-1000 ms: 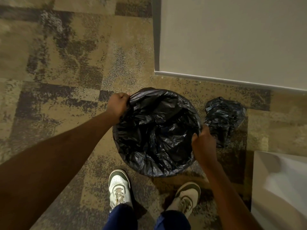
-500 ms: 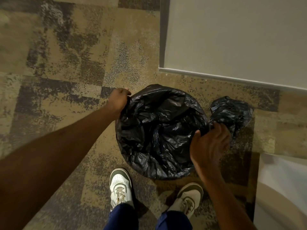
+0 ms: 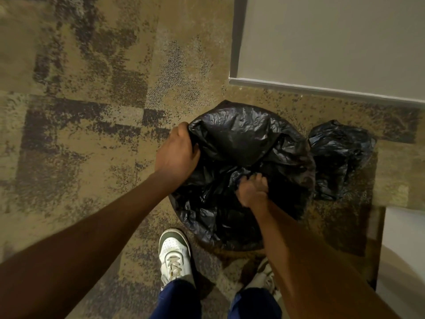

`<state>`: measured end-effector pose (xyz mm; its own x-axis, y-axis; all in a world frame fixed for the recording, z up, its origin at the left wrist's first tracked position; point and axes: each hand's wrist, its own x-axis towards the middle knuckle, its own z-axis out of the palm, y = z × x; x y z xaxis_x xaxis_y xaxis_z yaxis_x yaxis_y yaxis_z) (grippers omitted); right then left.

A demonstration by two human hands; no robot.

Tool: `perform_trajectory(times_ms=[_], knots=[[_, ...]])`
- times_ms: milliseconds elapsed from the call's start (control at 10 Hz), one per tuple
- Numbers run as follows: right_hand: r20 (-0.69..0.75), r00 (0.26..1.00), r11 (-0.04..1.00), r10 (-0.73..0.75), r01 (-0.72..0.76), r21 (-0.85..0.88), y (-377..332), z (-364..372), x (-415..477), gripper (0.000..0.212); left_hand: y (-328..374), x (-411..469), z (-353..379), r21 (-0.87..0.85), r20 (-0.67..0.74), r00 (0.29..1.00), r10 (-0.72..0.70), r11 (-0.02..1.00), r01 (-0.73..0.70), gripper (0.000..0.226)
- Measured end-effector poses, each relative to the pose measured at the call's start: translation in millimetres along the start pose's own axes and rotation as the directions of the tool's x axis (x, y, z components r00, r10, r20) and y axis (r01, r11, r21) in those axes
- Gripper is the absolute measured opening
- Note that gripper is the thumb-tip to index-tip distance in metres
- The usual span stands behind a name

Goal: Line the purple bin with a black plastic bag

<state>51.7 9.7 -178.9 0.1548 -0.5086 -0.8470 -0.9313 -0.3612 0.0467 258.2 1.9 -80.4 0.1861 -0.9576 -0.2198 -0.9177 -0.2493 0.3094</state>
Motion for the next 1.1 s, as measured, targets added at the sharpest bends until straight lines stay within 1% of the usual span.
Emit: perform_trajectory(times_ms=[100,200,300,400,500,600,700,800,900,1000,1100], knots=[[0.119,0.993,0.999,0.019,-0.023,0.031,0.5,-1.8,5.6,0.061,-5.4,1.6,0.3,-0.047,0.0,0.999,-0.032,0.998,0.032,0.039],[0.189,0.982,0.988,0.025,-0.053,0.144,-9.2,-17.4,-0.9,0.06,-3.9,2.3,-1.9,-0.076,0.043,0.995,-0.085,0.993,0.088,0.045],[0.063,0.997,0.967,0.041,-0.056,0.25,-24.5,-44.0,-28.3,0.049,3.6,0.4,-11.3,-0.046,0.059,0.99,-0.128,0.99,0.131,0.076],[-0.342,0.938,0.968,0.057,0.033,0.25,-25.4,-53.8,-74.4,0.041,11.4,-12.7,-21.1,0.157,-0.061,0.998,-0.024,0.987,0.033,0.085],[-0.64,0.754,0.974,0.145,0.005,0.226,-7.5,-35.7,-117.2,0.052,15.2,-37.9,-17.7,0.228,-0.079,0.992,0.098,0.971,-0.078,0.083],[-0.668,0.682,0.945,0.297,-0.107,0.31,24.0,-11.0,-137.0,0.071,5.3,-61.7,-6.1,0.278,0.019,0.985,0.172,0.945,-0.17,0.084],[-0.579,0.738,0.91,0.347,-0.116,0.398,52.1,5.7,-133.1,0.08,-9.6,-69.6,1.1,0.335,0.095,0.984,0.151,0.926,-0.175,0.084],[-0.517,0.803,0.9,0.298,-0.054,0.433,61.6,8.3,-123.9,0.081,-11.8,-67.1,5.9,0.355,0.133,0.982,0.133,0.919,-0.172,0.083],[-0.525,0.791,0.9,0.314,-0.071,0.43,58.6,7.2,-125.0,0.086,-7.4,-65.1,2.1,0.384,0.172,0.98,0.105,0.908,-0.165,0.082],[-0.572,0.754,0.908,0.323,-0.076,0.413,56.9,-6.6,-136.8,0.087,3.8,-63.9,-15.9,0.41,0.142,0.985,0.102,0.899,-0.153,0.084],[-0.623,0.718,0.905,0.31,-0.023,0.424,50.6,-30.6,-161.5,0.084,29.8,-70.0,-43.7,0.384,0.132,0.986,0.1,0.912,-0.144,0.084]])
